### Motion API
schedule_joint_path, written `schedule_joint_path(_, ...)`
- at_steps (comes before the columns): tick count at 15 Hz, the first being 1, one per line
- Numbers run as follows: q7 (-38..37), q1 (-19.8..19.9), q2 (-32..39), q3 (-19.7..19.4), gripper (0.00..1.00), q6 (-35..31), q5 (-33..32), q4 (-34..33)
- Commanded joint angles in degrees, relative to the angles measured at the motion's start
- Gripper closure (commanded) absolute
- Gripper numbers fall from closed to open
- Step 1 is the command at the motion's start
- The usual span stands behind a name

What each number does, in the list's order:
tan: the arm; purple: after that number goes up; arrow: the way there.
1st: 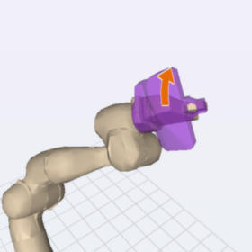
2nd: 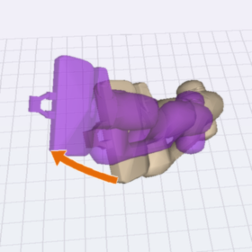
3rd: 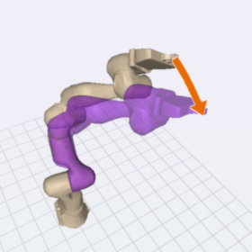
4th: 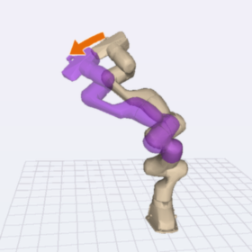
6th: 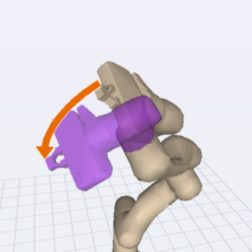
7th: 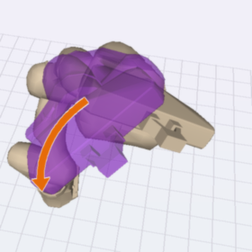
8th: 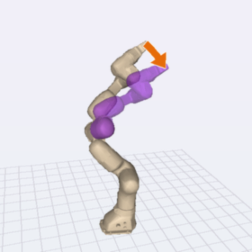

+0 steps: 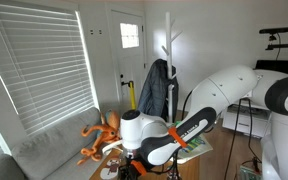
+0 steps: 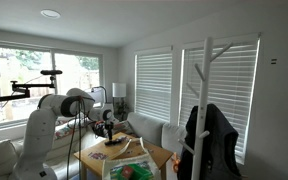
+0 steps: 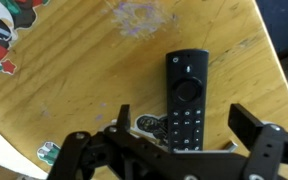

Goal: Put the remote in the green storage box

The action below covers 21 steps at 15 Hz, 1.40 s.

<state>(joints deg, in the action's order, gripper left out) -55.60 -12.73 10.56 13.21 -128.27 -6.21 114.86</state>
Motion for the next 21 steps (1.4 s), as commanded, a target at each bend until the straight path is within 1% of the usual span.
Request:
schedule_joint_path(1,-0.73,-2.00,2.03,-1.79,0.01,-0.79,-1.70,-1.48)
schedule_joint_path(3,-0.54,-2.21,3.14,-2.20,0.12,-1.15,-1.22,-1.84)
schedule_joint_path(5,-0.38,-2.39,3.71,-2.47,0.30,-1.66,-0.73,-1.93)
schedule_joint_path(7,-0.39,-2.53,4.18,-2.70,0.44,-1.72,-0.65,-2.02)
schedule_joint_path(8,-0.40,-2.59,4.29,-2.80,0.52,-1.92,-0.63,-2.02)
schedule_joint_path(12,-1.76,-2.89,1.48,-3.33,0.79,-2.31,-1.19,-0.91)
schedule_joint_path(13,-2.67,-2.82,-0.11,-3.60,0.83,-2.22,-1.21,-0.19)
schedule_joint_path(14,-3.52,-2.68,-1.17,-3.90,0.83,-1.82,-1.29,0.29)
schedule_joint_path(16,-7.88,-1.82,-4.83,-5.30,0.83,-1.24,-1.93,2.46)
schedule_joint_path(17,-8.91,-0.63,-6.74,-6.08,0.83,1.28,-0.81,3.55)
schedule_joint_path(21,-11.28,4.73,-15.35,-9.38,0.83,4.87,0.60,11.74)
